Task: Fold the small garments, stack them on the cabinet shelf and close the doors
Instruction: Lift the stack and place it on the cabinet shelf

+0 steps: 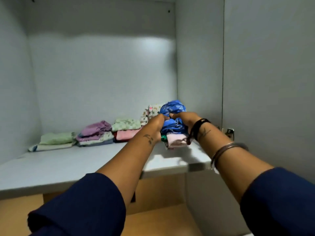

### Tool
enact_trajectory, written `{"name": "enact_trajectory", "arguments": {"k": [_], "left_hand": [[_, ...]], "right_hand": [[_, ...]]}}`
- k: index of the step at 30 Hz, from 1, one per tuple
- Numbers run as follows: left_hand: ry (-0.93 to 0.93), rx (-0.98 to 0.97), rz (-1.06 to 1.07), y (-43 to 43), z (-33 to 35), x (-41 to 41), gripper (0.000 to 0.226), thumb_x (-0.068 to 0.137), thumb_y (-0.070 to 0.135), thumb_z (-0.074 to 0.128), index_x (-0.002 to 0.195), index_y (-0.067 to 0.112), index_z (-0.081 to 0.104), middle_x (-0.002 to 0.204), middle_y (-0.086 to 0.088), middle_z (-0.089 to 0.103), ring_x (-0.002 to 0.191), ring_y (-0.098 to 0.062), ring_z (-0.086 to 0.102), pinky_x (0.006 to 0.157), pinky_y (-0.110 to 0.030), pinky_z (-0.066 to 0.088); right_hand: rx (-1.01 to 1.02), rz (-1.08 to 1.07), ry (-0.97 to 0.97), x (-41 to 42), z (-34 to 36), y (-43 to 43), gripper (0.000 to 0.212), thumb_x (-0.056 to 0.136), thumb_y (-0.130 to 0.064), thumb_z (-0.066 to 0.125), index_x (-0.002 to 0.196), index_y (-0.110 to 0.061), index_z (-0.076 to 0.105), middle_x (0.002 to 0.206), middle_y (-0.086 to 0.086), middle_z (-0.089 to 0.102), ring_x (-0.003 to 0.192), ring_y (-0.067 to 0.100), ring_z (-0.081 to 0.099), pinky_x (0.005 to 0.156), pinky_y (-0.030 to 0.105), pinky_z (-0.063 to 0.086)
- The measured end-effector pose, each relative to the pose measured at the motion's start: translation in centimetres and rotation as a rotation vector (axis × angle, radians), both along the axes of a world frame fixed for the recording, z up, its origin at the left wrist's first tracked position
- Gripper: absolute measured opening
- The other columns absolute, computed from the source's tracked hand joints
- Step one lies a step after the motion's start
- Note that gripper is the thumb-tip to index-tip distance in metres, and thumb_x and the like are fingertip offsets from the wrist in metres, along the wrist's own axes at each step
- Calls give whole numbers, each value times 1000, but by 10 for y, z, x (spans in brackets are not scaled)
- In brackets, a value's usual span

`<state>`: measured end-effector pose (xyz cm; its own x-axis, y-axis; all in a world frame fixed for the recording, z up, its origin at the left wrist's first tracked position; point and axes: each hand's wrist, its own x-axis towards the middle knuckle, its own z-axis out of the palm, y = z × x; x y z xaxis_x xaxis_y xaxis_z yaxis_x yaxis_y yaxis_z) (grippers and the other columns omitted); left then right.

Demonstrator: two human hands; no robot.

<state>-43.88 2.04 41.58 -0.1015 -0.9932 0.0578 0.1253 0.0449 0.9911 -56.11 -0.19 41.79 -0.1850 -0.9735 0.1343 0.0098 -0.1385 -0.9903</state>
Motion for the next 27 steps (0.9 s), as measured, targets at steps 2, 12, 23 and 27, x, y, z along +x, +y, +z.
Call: {"name": "enact_trajectory", "arguments": {"k": [2, 12, 23, 27], "left_hand": [[-28, 43, 0, -32, -3, -13, 23, 91, 11, 41, 96, 4, 63, 66, -15, 70, 51, -27, 66, 53, -32, 56], [-27, 152, 54, -89, -18, -57, 39, 102, 10, 33, 71, 1, 57, 53, -8, 64, 57, -23, 63, 43, -27, 51], [90, 157, 141, -50, -20, -43, 24, 87, 6, 35, 86, 6, 60, 75, -14, 62, 62, -29, 58, 71, -40, 55], [16, 161, 28, -32, -26, -41, 32, 95, 13, 32, 80, 7, 60, 70, -15, 64, 59, -28, 60, 47, -30, 54]], "right_hand": [[55, -55, 34, -12, -7, -44, 64, 55, -20, 85, 111, 1, 64, 98, 17, 73, 82, 32, 72, 81, 46, 59], [-36, -421, 401, -13, -26, -76, 49, 63, -26, 65, 107, -5, 64, 108, 13, 70, 97, 32, 67, 77, 34, 53], [-56, -319, 1432, -12, -28, -26, 22, 85, -16, 53, 105, -13, 62, 119, 11, 64, 108, 29, 61, 79, 30, 46], [-111, -230, 1421, -20, -34, -22, 33, 96, -23, 42, 123, -9, 56, 132, 18, 55, 119, 34, 52, 97, 37, 44]]}}
